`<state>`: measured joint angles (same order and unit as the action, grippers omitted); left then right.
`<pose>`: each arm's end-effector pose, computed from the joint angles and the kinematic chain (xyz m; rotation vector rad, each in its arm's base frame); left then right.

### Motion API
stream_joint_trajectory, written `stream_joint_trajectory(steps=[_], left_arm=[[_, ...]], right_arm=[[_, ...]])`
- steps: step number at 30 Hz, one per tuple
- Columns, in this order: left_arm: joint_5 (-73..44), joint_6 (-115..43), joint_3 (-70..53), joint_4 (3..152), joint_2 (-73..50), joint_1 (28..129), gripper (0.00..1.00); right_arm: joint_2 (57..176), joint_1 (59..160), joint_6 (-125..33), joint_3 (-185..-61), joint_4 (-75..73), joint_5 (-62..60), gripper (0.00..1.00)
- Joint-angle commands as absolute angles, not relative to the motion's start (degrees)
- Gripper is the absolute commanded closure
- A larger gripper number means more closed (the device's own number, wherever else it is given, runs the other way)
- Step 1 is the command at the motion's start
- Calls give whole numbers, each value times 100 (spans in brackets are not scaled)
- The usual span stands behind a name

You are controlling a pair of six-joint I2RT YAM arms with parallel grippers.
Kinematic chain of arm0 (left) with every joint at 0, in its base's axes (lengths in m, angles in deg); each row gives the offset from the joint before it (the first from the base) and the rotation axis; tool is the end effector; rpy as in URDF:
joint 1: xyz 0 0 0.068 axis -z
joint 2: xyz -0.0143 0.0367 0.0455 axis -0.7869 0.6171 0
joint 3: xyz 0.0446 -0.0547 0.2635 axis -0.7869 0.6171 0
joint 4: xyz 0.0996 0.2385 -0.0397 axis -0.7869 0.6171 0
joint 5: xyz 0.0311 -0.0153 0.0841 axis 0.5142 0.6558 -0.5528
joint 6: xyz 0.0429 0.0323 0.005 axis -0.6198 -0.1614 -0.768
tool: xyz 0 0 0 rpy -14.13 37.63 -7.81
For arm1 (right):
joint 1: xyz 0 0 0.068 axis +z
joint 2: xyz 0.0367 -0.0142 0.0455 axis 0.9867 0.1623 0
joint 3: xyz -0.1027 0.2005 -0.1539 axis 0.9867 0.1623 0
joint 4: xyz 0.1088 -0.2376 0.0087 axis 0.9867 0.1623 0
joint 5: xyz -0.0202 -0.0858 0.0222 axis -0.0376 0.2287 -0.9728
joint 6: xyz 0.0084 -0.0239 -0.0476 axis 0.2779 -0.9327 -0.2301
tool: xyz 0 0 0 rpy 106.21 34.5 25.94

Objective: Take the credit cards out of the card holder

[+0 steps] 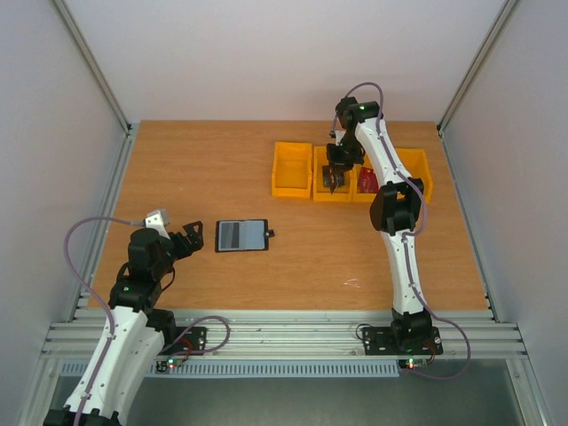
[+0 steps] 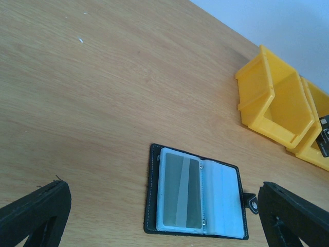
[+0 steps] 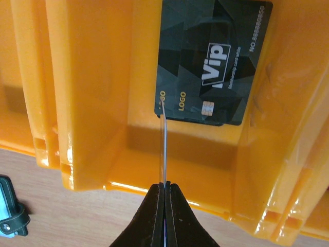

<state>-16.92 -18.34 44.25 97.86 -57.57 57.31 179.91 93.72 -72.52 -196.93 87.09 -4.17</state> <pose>0.1365 -0.0167 0.2090 -0.3743 2.0599 -0.4803 0.4709 0.1165 0.2416 -0.8654 2.8761 0.2846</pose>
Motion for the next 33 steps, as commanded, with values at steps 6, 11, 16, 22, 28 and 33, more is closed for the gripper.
stream_joint_trajectory(steps=[6,11,16,22,28,33], left_arm=[[-1809,-1837,4493,9551,-5798,5691,1],[-1813,-1837,4500,9537,-5806,5691,1],[-1816,-1844,4510,9532,-5833,5691,1],[-1818,-1856,4510,9526,-5836,5691,1],[-1849,-1855,4518,9538,-5833,5691,1],[-1868,-1855,4519,9543,-5832,5684,1]], right_arm=[[18345,9332,-7263,-19939,8096,-614,99],[18396,9314,-7118,-19951,7771,-553,99],[18456,9306,-7021,-19951,7625,-280,99],[18444,9305,-6865,-19941,7372,40,99],[18523,9305,-6808,-19909,7378,123,99],[18579,9298,-6730,-19846,7388,346,99]])
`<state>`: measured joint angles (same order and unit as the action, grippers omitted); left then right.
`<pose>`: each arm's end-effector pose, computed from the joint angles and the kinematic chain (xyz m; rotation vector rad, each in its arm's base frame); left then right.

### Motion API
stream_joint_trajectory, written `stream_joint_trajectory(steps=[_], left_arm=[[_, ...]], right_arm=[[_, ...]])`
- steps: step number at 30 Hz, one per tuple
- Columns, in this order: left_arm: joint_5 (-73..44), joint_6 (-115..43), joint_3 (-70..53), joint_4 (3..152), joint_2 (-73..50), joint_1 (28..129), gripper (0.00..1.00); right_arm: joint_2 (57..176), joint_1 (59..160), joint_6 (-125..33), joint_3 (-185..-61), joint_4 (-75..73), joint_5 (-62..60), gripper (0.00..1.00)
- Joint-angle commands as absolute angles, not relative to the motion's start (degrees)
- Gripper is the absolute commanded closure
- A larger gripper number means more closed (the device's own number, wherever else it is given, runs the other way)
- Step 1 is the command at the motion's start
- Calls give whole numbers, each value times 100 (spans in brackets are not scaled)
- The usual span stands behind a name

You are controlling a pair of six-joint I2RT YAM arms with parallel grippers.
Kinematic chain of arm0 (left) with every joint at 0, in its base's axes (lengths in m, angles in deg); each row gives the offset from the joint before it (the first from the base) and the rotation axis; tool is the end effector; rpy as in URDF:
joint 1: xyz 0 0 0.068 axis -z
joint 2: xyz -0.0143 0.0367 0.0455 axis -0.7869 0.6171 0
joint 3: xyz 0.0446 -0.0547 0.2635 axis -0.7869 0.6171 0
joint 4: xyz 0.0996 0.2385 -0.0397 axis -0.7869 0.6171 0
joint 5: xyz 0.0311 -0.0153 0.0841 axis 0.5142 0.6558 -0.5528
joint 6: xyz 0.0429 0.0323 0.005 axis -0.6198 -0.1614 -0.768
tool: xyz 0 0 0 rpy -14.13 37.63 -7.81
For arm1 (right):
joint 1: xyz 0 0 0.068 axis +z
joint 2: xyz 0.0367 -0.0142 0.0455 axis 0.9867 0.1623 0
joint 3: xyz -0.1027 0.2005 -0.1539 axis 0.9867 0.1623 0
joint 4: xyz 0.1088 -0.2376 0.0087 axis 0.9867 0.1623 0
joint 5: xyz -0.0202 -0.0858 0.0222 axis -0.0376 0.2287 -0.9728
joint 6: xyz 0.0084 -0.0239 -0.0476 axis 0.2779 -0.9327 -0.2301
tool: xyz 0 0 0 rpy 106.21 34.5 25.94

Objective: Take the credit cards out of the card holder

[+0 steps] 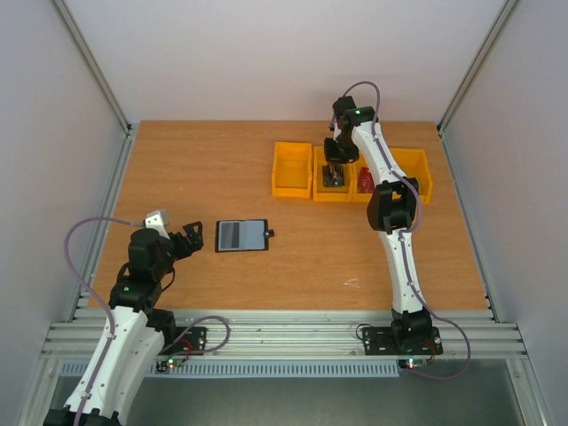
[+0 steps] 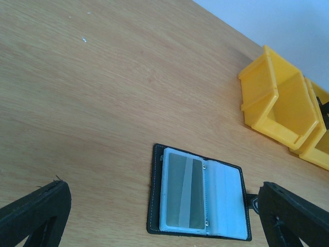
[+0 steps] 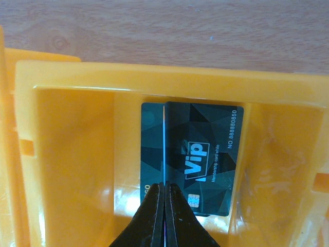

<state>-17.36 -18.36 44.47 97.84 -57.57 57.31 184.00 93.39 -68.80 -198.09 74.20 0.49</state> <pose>0.1365 -0.0164 0.2076 -0.3794 2.0618 -0.4715 0.5044 0.1182 0.2170 -0.7309 2.7517 0.1512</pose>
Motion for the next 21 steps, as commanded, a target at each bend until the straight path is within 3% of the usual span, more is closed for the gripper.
stream_joint_trajectory(steps=[1,7,9,13,21], left_arm=[[-1877,-1855,4519,9550,-5833,5688,1],[-1897,-1855,4519,9558,-5818,5682,1],[-1897,-1847,4523,9559,-5816,5687,1],[-1890,-1855,4528,9551,-5811,5682,1],[-1922,-1649,4552,9489,-5755,5682,1]], right_arm=[[18597,9290,-6716,-19846,7400,376,99],[18631,9279,-6658,-19846,7472,579,98],[18606,9279,-6645,-19846,7489,683,92],[18547,9279,-6703,-19850,7495,987,69],[18084,9374,-6942,-19884,7380,1361,64]])
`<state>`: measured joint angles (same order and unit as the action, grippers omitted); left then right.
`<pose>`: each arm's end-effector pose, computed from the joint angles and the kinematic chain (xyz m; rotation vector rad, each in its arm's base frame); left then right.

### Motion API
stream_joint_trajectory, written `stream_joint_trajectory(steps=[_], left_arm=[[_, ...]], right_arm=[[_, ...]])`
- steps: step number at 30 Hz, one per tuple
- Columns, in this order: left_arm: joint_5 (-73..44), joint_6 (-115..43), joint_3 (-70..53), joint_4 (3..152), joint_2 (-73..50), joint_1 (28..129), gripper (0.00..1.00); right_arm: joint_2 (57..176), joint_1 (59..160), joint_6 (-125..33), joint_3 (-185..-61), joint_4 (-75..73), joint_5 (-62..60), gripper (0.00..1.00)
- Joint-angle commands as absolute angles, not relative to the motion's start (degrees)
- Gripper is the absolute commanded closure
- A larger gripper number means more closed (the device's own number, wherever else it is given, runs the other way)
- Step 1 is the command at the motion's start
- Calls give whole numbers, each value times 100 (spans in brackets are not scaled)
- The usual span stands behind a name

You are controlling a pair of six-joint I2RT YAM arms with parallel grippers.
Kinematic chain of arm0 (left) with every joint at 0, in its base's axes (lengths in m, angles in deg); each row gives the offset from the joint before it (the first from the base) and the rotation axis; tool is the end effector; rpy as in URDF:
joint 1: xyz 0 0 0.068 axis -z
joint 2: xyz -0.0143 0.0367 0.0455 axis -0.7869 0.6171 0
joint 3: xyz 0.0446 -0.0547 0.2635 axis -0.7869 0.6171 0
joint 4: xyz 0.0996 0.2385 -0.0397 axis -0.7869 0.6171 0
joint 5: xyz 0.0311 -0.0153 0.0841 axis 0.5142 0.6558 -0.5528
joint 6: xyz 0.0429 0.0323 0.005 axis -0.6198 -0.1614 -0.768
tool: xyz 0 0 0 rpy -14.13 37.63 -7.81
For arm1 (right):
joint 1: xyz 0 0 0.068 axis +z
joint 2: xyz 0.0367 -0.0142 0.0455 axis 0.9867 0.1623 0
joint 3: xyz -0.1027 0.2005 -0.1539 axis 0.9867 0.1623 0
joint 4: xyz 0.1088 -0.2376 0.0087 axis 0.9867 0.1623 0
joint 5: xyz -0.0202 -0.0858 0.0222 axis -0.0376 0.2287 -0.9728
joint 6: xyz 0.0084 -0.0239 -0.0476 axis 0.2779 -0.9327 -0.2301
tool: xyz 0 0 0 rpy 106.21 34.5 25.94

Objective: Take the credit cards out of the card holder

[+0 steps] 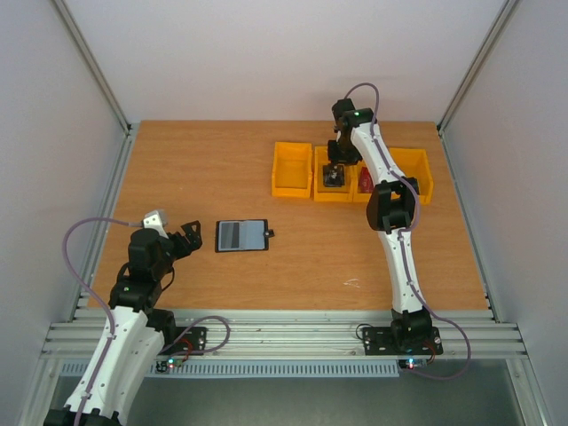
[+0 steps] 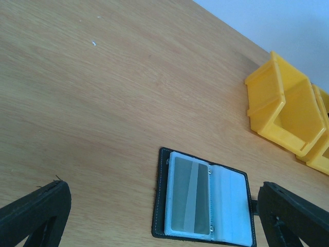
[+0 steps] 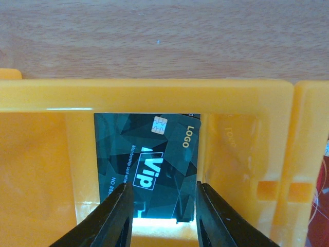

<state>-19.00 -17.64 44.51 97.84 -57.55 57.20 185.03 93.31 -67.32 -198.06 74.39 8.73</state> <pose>0.1367 -0.0151 0.2073 -0.4118 2.0546 -0.4485 0.5071 0.1129 0.2076 -0.6717 2.7963 -0.0485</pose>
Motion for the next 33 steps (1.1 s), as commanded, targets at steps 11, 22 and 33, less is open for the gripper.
stream_joint_trajectory(steps=[11,22,33], left_arm=[[-1406,-1134,4603,9185,-5153,5684,1],[-1356,291,4768,8411,-3570,5678,2],[-1486,1210,4865,8417,-2816,5673,8]], right_arm=[[16083,10967,-7312,-17926,6878,2220,61],[16472,12821,-6032,-16876,5854,624,60],[17750,13387,-5561,-17530,5975,323,48]])
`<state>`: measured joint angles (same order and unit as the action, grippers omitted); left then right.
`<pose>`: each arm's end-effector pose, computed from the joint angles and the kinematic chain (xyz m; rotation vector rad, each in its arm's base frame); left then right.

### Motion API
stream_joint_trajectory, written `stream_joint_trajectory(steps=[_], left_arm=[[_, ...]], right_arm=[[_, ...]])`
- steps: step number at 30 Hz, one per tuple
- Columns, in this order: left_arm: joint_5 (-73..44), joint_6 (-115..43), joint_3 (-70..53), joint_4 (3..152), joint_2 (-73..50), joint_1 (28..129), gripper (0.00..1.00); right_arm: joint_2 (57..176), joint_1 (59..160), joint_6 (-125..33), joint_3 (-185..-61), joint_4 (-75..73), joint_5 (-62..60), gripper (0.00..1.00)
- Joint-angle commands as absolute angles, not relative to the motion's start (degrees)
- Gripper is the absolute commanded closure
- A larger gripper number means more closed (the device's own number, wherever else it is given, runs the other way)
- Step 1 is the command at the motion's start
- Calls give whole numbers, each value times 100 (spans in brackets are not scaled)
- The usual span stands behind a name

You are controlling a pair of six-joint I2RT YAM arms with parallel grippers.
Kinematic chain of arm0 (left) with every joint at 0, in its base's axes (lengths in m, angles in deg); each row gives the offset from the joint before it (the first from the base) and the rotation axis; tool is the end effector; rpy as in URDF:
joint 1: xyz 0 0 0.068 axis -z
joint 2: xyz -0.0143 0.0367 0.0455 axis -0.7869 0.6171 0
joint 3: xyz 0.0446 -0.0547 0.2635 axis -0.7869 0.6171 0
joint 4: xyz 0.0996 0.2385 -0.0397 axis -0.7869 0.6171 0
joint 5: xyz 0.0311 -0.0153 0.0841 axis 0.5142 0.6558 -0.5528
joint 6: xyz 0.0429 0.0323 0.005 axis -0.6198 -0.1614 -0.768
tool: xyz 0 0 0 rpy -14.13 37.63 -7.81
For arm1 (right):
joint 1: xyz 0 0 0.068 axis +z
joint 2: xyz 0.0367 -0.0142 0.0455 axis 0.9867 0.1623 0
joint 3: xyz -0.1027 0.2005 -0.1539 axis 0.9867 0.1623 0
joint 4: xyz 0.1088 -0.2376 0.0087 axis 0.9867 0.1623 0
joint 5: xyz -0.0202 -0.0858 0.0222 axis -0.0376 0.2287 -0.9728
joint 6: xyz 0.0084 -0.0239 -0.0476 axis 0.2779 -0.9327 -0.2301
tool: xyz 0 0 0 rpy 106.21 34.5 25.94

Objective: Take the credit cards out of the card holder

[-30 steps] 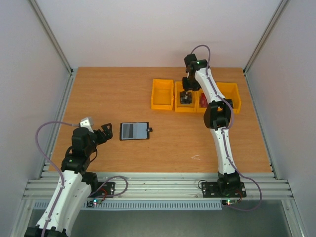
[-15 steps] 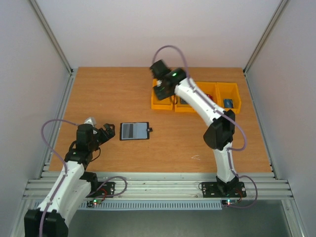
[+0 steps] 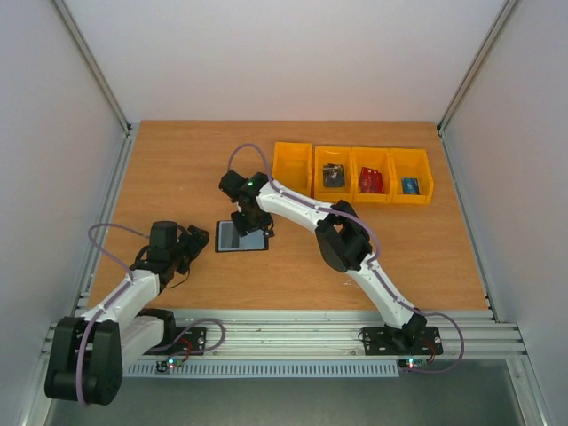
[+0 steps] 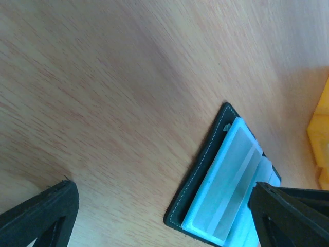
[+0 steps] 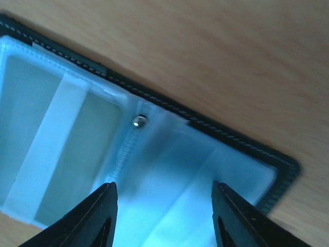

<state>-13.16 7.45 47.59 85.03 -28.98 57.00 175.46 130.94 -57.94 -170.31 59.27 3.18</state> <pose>0.1752 -0.0217 0.1393 -0.9841 2.2934 -0.6745 0.3154 0.3835 0.1629 -1.3891 2.6179 0.2138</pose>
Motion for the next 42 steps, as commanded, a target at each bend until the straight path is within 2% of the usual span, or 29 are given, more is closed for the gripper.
stream_joint_trajectory(steps=[1,6,9,10,12,13,22,31,42], left_arm=[[-1576,1232,4844,8445,-2836,5675,8],[-2229,1357,4634,8840,-3124,5534,8],[-2843,1425,4487,9199,-3395,5382,7],[-2982,1391,4455,9240,-3471,5364,7],[-3279,1150,4383,9321,-3584,5365,5],[-3392,1070,4360,9349,-3625,5366,5],[-3518,678,4684,9083,-3871,5364,4],[-2641,654,4967,8985,-3535,5445,1],[-2554,424,4994,8373,-3305,6172,1]], right_arm=[[17833,13435,-5567,-17635,6037,438,47],[17971,13625,-5510,-17997,6186,1187,45],[18048,13687,-5470,-18149,6177,1397,38],[18110,13697,-5452,-18211,6182,1438,30],[18363,13709,-5401,-18402,6292,1473,8],[18492,13709,-5356,-18544,6392,1480,2],[18949,13770,-5448,-18663,6881,1810,1],[17768,13735,-5293,-16411,6118,1746,1],[16026,13778,-4603,-14111,5134,1340,1]])
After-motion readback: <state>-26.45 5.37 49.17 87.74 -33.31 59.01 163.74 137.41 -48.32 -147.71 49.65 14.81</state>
